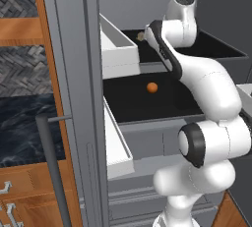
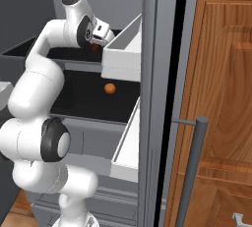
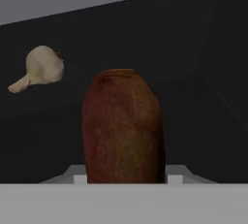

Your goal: Place the sweet potato in the correct fridge rack based on whether it is a fruit or vegetable. Finally, close the fridge door.

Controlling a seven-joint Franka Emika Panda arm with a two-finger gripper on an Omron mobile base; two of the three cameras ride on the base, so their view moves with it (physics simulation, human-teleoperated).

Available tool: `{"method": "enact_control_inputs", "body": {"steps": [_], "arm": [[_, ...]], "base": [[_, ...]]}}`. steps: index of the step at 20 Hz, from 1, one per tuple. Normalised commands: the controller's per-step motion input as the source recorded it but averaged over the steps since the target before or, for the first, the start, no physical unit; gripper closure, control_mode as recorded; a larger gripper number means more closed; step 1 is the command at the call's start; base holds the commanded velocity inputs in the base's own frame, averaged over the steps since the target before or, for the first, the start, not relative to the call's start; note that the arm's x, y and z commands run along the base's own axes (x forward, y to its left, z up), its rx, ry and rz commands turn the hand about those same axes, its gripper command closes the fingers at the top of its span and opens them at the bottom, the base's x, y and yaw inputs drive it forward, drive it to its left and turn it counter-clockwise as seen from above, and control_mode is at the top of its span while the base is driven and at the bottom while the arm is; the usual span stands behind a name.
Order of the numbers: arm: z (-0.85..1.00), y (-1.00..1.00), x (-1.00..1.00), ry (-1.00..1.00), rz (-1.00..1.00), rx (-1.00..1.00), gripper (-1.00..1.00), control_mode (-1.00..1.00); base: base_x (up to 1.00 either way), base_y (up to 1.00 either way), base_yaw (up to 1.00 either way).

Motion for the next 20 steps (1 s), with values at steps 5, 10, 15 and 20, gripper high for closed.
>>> {"method": "enact_control_inputs", "body": {"steps": [5, 10, 15, 20], "arm": [[-0.7, -0.01, -0.05, -0.18, 0.11, -0.1, -1.0, -1.0], [-0.21, 0.0, -0.01, -0.2, 0.14, -0.01, -1.0, -1.0], [0.0, 0.0, 0.0, -0.09, 0.11, 0.0, -1.0, -1.0], [0.34, 0.0, -0.6, -0.05, 0.02, 0.0, -1.0, -1.0]], "base": [[0.0, 0.0, 0.0], [0.0, 0.0, 0.0], [0.0, 0.0, 0.0], [0.0, 0.0, 0.0]]}}
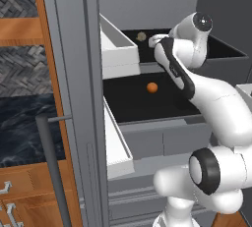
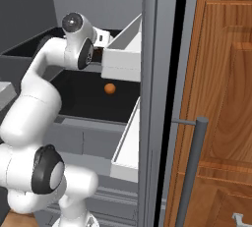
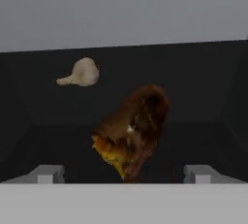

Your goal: Place the sweet potato in the correct fridge rack based on whether it is a fruit or vegetable. Finally, close the fridge door.

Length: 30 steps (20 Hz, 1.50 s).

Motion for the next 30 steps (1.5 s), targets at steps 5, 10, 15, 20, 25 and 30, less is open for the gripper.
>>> {"method": "enact_control_inputs", "body": {"steps": [5, 10, 15, 20, 25, 30], "arm": [[0.39, 0.01, -1.0, -0.07, 0.0, -0.06, -1.0, -1.0], [0.05, 0.02, -1.0, -0.05, 0.0, -0.13, -1.0, -1.0], [-0.19, 0.03, -1.0, -0.01, 0.0, -0.15, -1.0, -1.0], [-0.18, 0.09, -0.61, 0.0, 0.0, -0.08, -1.0, -1.0], [-0.02, 0.0, 0.0, 0.01, 0.0, -0.01, -1.0, -1.0], [-0.11, 0.0, -0.4, -0.06, 0.0, -0.01, -1.0, 1.0]], "base": [[0.0, 0.0, 0.0], [0.0, 0.0, 0.0], [0.0, 0.0, 0.0], [0.0, 0.0, 0.0], [0.0, 0.0, 0.0], [-0.2, 0.0, 0.0]]}}
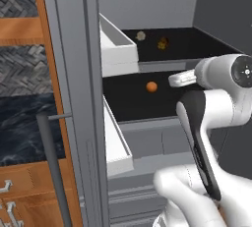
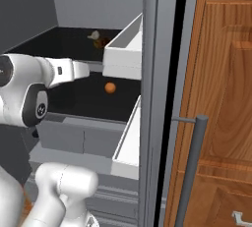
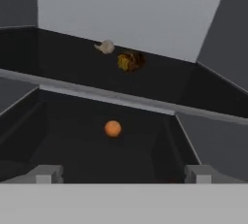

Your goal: Place the sweet potato in the correct fridge rack based on whether it is a fruit or vegetable. Finally, close the fridge door.

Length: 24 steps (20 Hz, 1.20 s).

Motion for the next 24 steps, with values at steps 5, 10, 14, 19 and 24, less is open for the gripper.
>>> {"method": "enact_control_inputs", "body": {"steps": [5, 10, 14, 19, 24], "arm": [[0.0, 0.0, 0.0, 0.0, 0.0, 0.0, -1.0, 1.0], [0.0, 0.0, 0.0, 0.0, 0.0, 0.0, -1.0, 1.0], [0.0, 0.0, 0.0, 0.0, 0.0, 0.0, -1.0, 1.0], [0.0, 0.0, 0.0, 0.0, 0.0, 0.0, -1.0, 1.0], [0.0, 0.0, 0.0, 0.0, 0.0, 0.0, -1.0, 1.0]], "base": [[-0.95, 0.02, 0.0], [-0.39, 0.01, 0.0], [-0.01, 0.0, 0.0], [-0.37, 0.0, 0.0], [-0.5, -0.01, 0.0]]}}
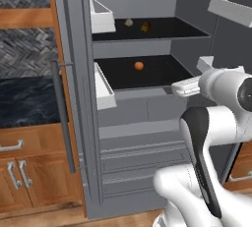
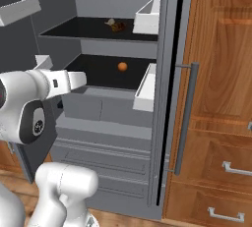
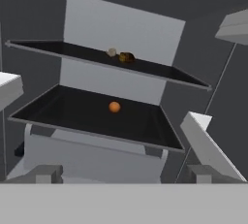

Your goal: Place the sweet potato in the correct fridge rack based on whether it is a fruit or vegetable. Finally, close the fridge door.

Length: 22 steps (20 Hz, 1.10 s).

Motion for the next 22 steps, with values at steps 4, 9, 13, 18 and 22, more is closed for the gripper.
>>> {"method": "enact_control_inputs", "body": {"steps": [4, 9, 13, 18, 22], "arm": [[0.0, 0.0, 0.0, 0.0, 0.0, 0.0, -1.0, 1.0], [0.0, 0.0, 0.0, 0.0, 0.0, 0.0, -1.0, 1.0], [0.0, 0.0, 0.0, 0.0, 0.0, 0.0, -1.0, 1.0], [-0.03, 0.13, -0.39, -0.01, 0.03, -0.01, -1.0, -1.0], [0.3, 0.93, -0.91, -0.01, 0.12, -0.2, -1.0, -1.0]], "base": [[-0.16, 0.0, 0.0], [0.0, 0.0, 0.0], [0.0, 0.0, 0.0], [0.0, 0.0, 0.0], [0.0, 0.0, 0.0]]}}
